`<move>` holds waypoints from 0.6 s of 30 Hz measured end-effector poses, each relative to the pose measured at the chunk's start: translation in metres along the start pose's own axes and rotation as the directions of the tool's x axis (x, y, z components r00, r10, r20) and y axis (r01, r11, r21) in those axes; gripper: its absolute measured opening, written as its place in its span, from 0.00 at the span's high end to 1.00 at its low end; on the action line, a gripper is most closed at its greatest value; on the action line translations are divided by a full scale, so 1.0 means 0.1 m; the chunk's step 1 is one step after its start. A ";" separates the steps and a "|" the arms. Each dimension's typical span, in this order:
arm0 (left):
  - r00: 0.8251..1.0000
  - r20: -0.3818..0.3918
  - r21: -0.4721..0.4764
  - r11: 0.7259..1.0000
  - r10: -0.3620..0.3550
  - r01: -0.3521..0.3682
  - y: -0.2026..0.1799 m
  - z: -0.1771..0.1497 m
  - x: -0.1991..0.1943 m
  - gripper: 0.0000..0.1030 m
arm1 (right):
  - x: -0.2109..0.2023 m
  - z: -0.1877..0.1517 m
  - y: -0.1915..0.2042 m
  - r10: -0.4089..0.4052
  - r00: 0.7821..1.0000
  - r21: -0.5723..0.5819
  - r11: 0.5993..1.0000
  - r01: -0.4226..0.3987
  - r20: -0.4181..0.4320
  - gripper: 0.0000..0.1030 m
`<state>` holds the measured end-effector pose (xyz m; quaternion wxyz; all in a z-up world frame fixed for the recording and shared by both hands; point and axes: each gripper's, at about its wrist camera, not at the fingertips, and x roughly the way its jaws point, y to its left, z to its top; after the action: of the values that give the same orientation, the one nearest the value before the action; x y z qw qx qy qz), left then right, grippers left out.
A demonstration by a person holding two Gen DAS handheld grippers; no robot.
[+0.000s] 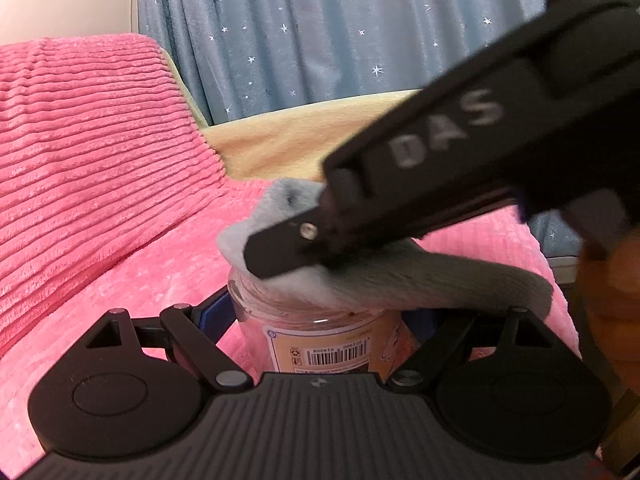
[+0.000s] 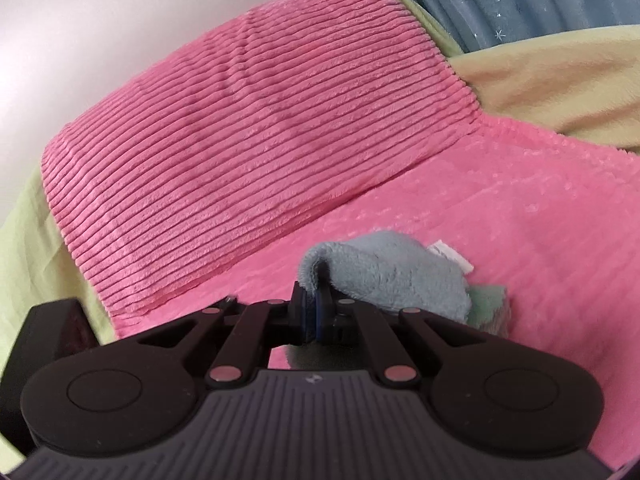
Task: Clean container
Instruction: 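Hold the jar with the left gripper while the right gripper rubs the cloth around its rim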
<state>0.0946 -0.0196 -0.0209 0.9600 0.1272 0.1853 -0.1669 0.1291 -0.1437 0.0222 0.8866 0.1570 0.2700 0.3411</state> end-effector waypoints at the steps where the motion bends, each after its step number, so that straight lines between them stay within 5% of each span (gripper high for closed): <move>1: 1.000 0.000 0.000 1.000 -0.001 0.001 0.00 0.00 0.00 0.17 | 0.02 0.01 -0.01 -0.007 1.000 0.000 1.000 0.007 0.005 0.99; 12: 1.000 0.000 0.010 1.000 0.003 -0.003 -0.03 0.00 -0.01 0.17 | -0.20 -0.02 -0.04 -0.075 0.997 -0.038 0.997 0.074 -0.010 0.99; 18: 1.000 -0.003 0.008 1.000 0.007 -0.007 -0.04 0.01 -0.01 0.16 | -0.24 -0.08 -0.01 -0.020 0.999 0.006 1.000 0.020 -0.047 0.99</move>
<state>0.0922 -0.0227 -0.0205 0.9598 0.1321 0.1854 -0.1640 0.1098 -0.1605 0.0245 0.8829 0.1493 0.2935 0.3348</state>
